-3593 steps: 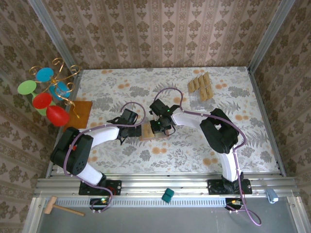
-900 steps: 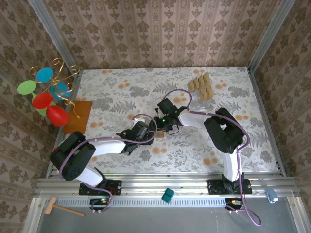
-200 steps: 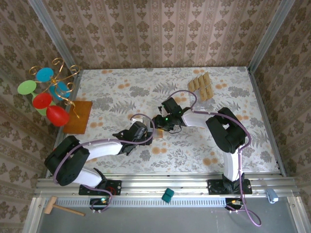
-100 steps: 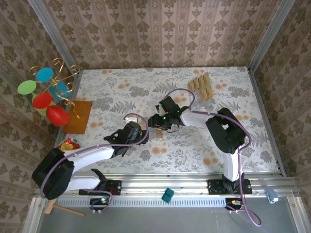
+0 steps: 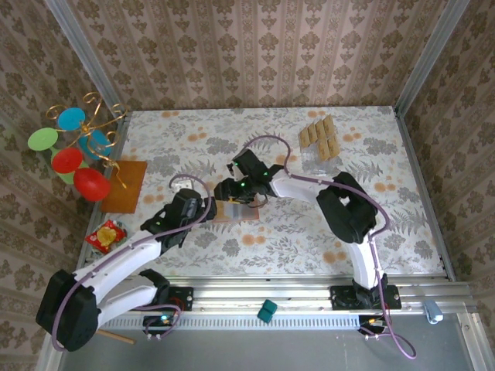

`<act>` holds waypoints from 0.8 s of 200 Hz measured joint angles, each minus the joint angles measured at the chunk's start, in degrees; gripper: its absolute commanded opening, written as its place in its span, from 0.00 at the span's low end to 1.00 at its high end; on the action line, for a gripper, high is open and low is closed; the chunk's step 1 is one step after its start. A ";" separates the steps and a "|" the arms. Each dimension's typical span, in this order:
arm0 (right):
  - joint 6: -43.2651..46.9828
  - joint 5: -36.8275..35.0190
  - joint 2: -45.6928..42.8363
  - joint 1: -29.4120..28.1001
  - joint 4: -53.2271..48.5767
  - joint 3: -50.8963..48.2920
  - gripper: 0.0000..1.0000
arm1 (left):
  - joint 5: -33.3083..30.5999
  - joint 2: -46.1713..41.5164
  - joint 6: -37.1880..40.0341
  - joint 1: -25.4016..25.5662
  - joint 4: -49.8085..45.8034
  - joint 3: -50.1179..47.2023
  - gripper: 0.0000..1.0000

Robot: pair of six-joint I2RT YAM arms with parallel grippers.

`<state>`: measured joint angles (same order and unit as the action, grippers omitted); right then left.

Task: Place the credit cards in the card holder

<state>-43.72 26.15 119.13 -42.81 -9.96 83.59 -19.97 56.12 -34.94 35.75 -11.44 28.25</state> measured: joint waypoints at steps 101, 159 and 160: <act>-1.53 0.00 5.77 -1.70 -2.16 4.22 0.58 | 3.72 -4.15 0.24 -3.93 -2.05 -3.39 1.00; -1.46 -0.24 5.73 -1.20 -4.87 6.51 0.58 | 5.42 -0.17 1.01 -4.04 -0.44 -3.56 1.00; -1.46 -0.24 5.73 -1.16 -4.92 6.58 0.58 | 5.42 -0.09 1.07 -4.07 -0.37 -3.56 1.00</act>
<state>-45.19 25.91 124.86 -43.97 -14.87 90.17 -14.55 56.03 -33.87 31.68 -11.81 24.69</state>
